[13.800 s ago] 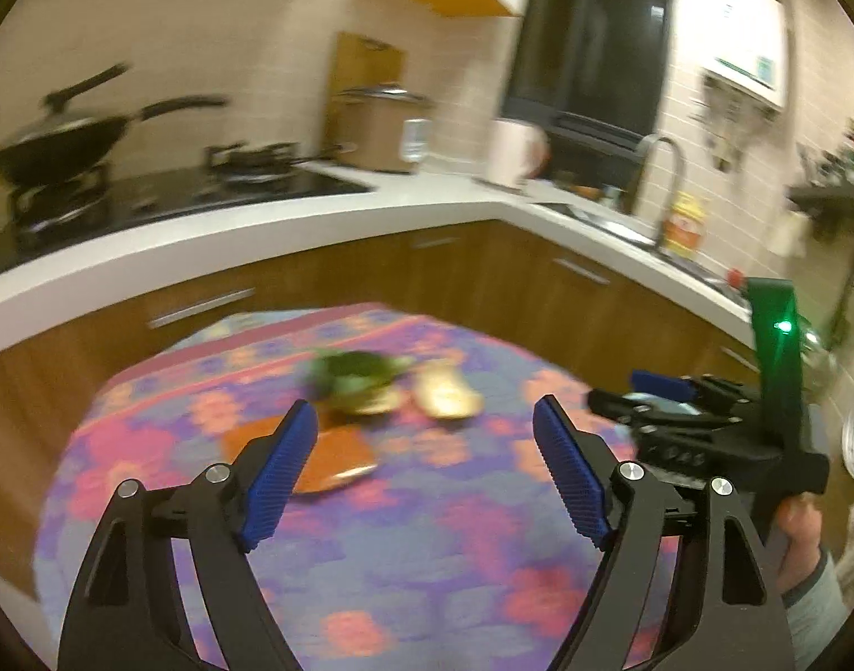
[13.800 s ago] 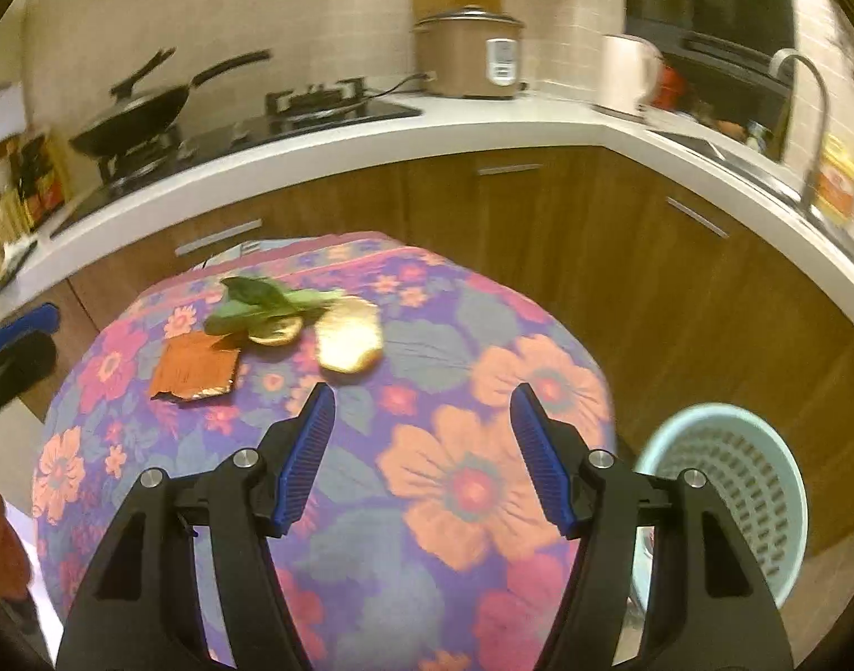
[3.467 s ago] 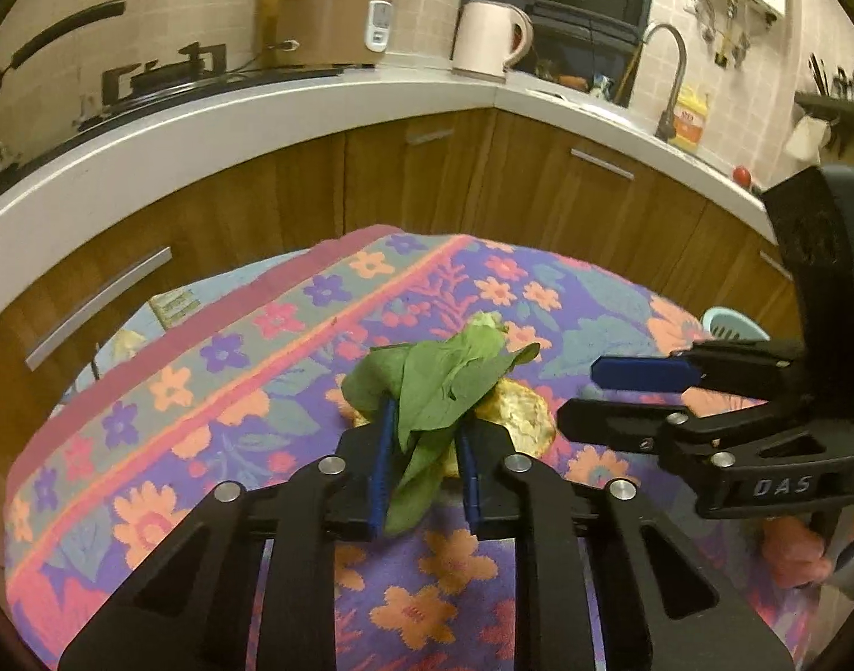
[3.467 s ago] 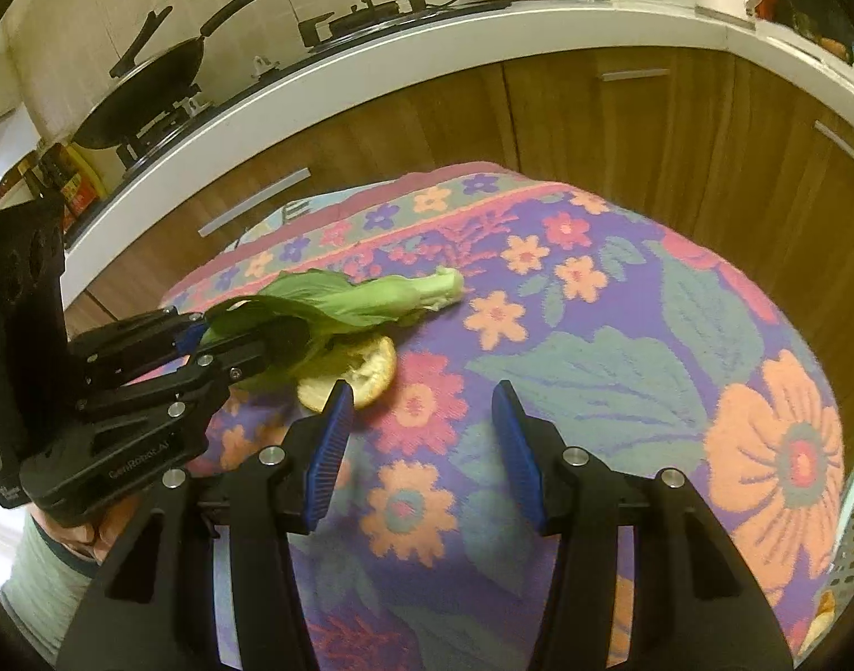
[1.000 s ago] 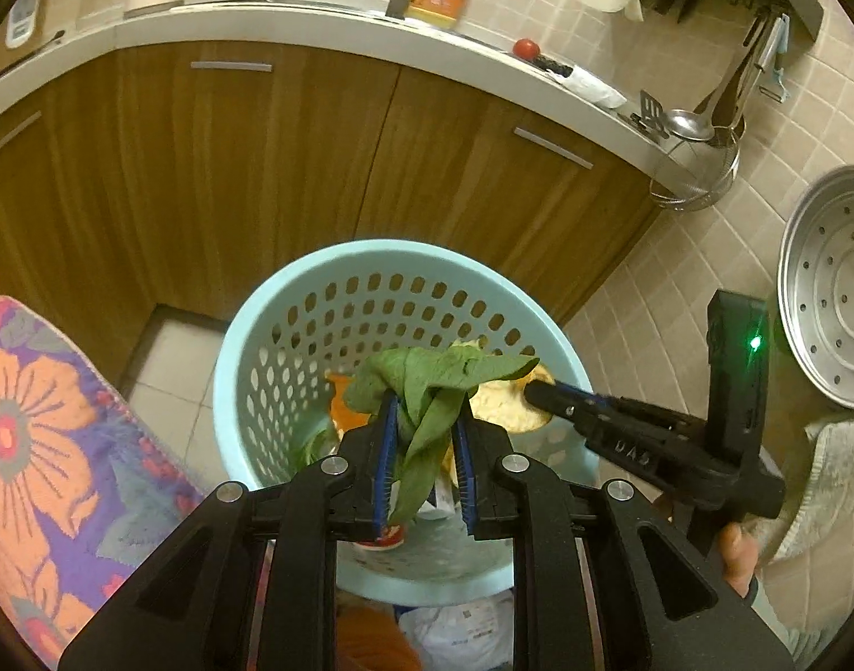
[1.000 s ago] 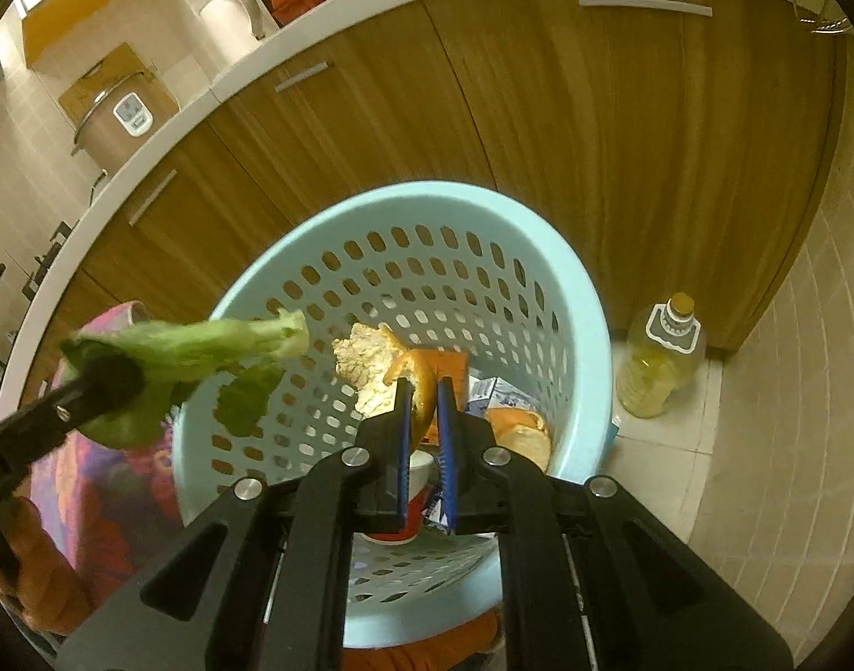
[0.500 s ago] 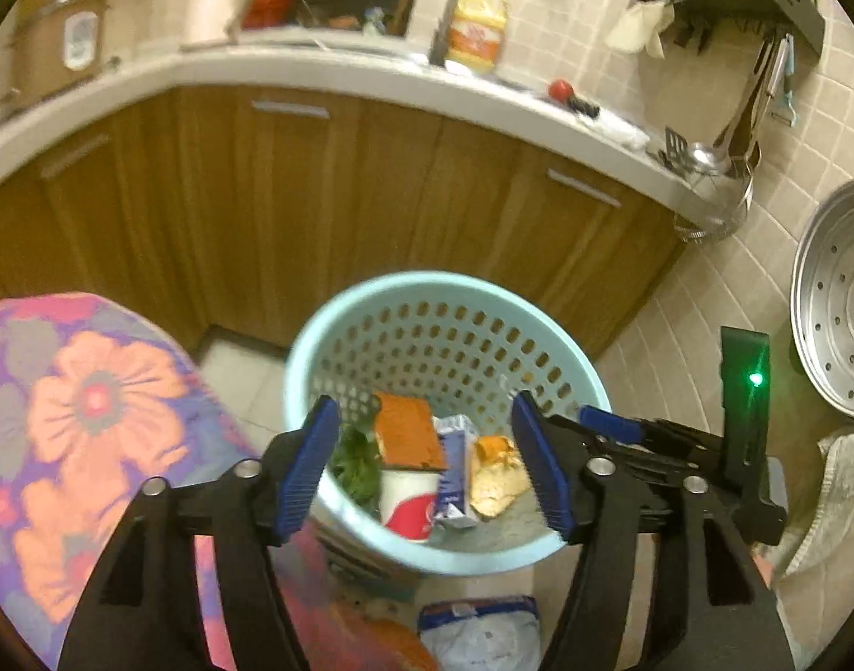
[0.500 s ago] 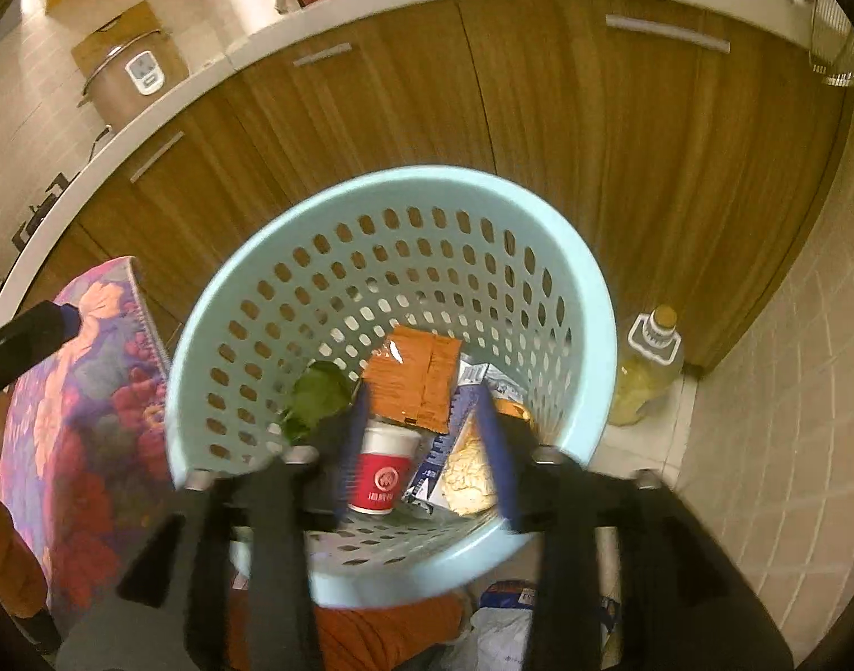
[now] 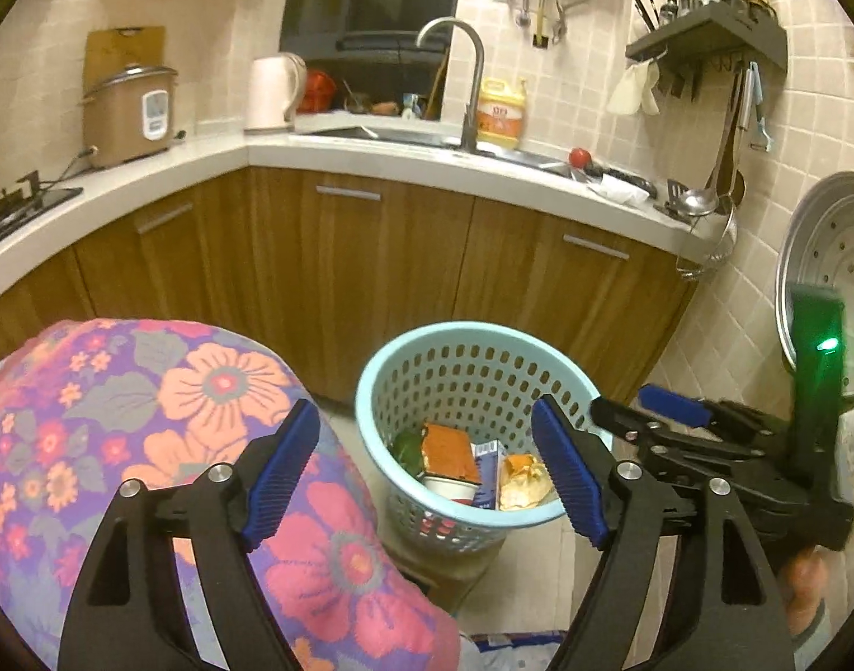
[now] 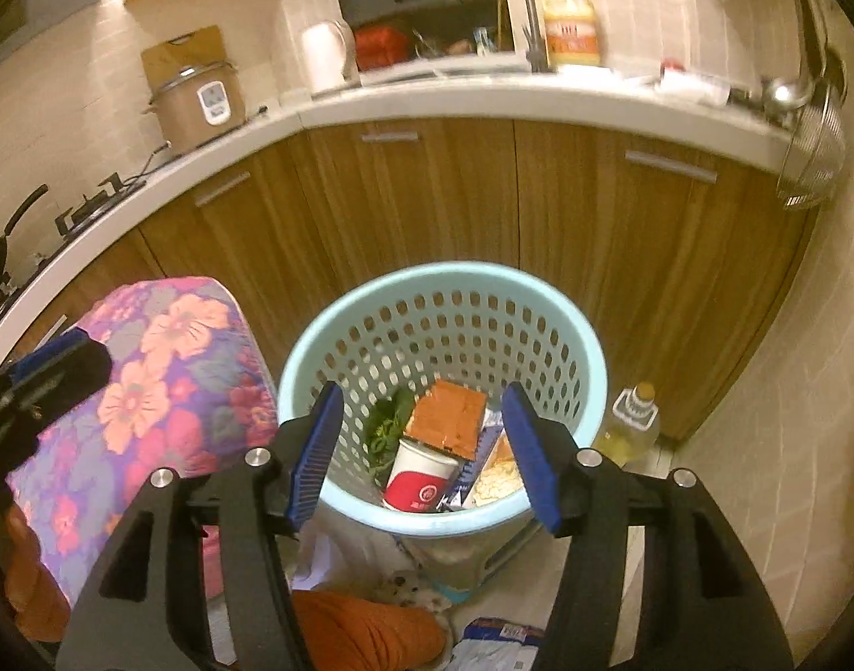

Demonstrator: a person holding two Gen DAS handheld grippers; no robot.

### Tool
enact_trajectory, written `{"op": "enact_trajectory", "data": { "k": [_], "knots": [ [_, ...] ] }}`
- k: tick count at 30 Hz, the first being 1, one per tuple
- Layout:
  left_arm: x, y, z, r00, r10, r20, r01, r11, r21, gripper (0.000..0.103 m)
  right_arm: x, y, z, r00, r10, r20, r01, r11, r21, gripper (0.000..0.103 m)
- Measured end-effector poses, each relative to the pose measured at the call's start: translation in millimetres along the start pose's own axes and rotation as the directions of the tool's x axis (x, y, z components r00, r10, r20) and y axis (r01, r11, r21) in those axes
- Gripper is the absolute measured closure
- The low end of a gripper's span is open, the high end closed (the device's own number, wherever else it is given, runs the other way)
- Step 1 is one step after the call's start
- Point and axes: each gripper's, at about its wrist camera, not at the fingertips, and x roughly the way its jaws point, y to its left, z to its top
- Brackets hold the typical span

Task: Collect trash

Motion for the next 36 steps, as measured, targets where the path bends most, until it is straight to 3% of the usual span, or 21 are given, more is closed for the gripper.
{"op": "enact_trajectory", "data": {
  "k": [4,10,23,36],
  "knots": [
    [-6,4,-3,0.999,0.038,0.038,-0.038,0.999,-0.008,0.024,-23,10,3,0.997,-0.049,0.067,0.05,0.999,-0.012,0.038],
    [-5,18,-8,0.994,0.091,0.067,-0.088,0.995,-0.05,0.023,-38,25,6,0.983,-0.124,0.135,0.13,0.991,-0.043,0.037],
    [-6,28,-11,0.988,0.139,0.075,-0.134,0.989,-0.068,0.022,-24,33,2,0.985,-0.116,0.125,0.123,0.991,-0.054,0.036],
    [-9,28,-11,0.986,0.14,0.087,-0.135,0.989,-0.063,0.019,-21,32,1,0.987,-0.112,0.118,0.119,0.991,-0.058,0.036]
  ]
}}
